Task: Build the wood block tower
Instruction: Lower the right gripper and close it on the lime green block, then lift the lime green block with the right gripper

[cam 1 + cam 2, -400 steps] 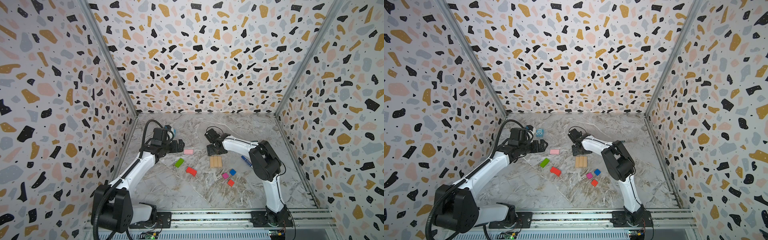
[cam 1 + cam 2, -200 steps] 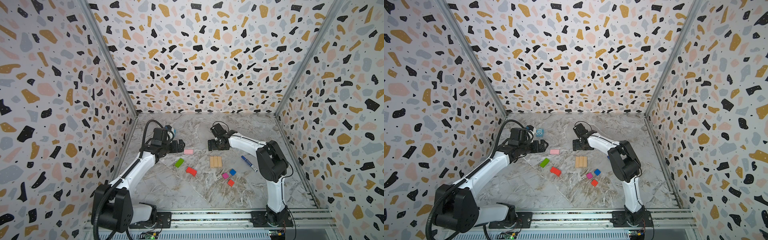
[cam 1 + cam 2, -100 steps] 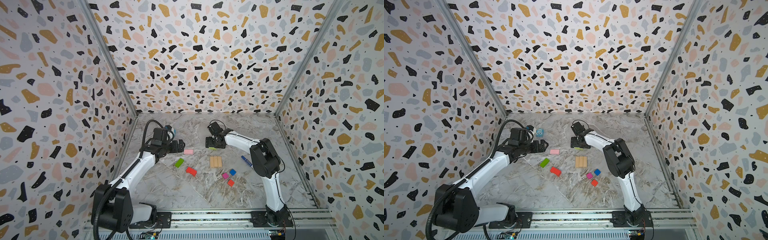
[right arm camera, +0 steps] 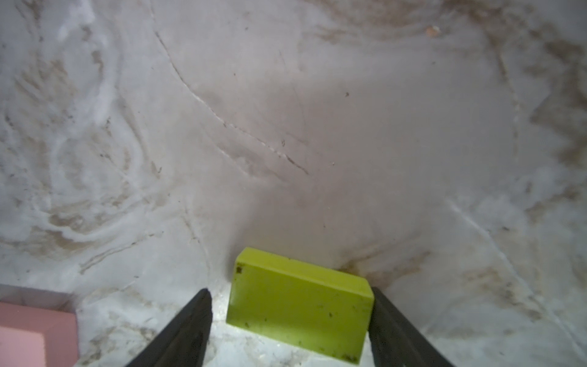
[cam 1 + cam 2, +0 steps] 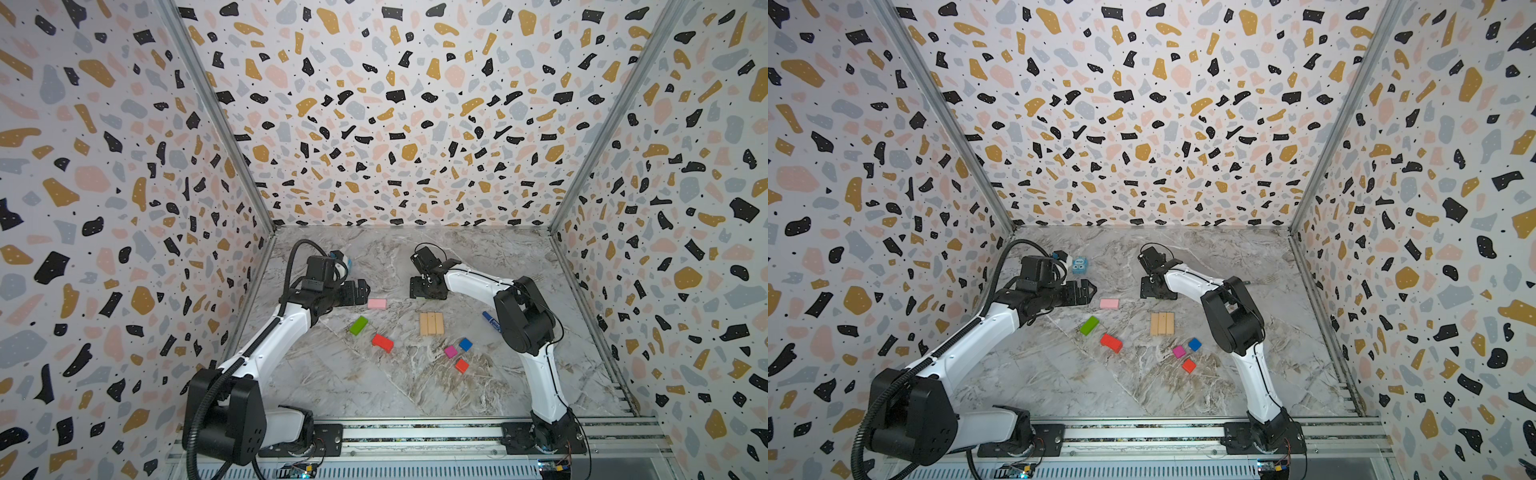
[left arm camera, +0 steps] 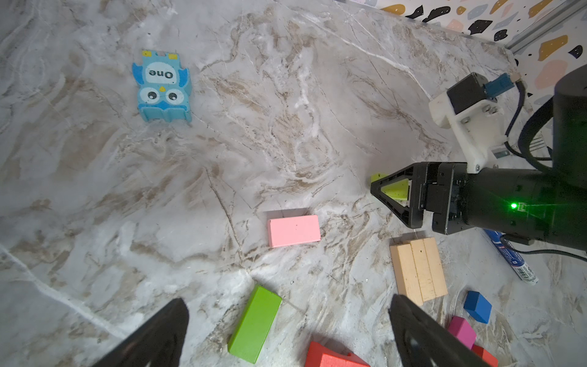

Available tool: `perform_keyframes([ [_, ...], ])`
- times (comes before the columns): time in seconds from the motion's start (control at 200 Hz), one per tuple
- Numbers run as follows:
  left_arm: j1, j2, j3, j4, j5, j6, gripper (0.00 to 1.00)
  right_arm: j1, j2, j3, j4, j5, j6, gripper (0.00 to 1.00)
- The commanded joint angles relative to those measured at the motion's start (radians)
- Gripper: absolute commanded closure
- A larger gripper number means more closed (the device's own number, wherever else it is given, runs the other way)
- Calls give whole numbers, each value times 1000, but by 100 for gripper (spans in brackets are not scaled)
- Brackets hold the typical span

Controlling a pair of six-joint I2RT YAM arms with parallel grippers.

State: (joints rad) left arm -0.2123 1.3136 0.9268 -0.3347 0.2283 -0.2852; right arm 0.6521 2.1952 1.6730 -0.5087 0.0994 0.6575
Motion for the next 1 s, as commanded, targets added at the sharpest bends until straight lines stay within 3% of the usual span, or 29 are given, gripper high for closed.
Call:
perform_keyframes([
  [0.0,5,-7,-9,23,17,-5,0,4,9,33,-29,32,10,27],
  [0.295,5,-5,-9,22,18,-2,0,3,13,33,-56,86,-12,40],
  [0.461,5,-2,-8,22,22,-2,0,-5,-25,-23,-34,92,-60,42],
  [0.686,5,2,-9,23,25,-3,0,-47,-81,-114,-10,-3,-182,39],
  [0.996,5,8,-8,22,20,-2,0,-66,-108,-136,-38,7,-258,32],
])
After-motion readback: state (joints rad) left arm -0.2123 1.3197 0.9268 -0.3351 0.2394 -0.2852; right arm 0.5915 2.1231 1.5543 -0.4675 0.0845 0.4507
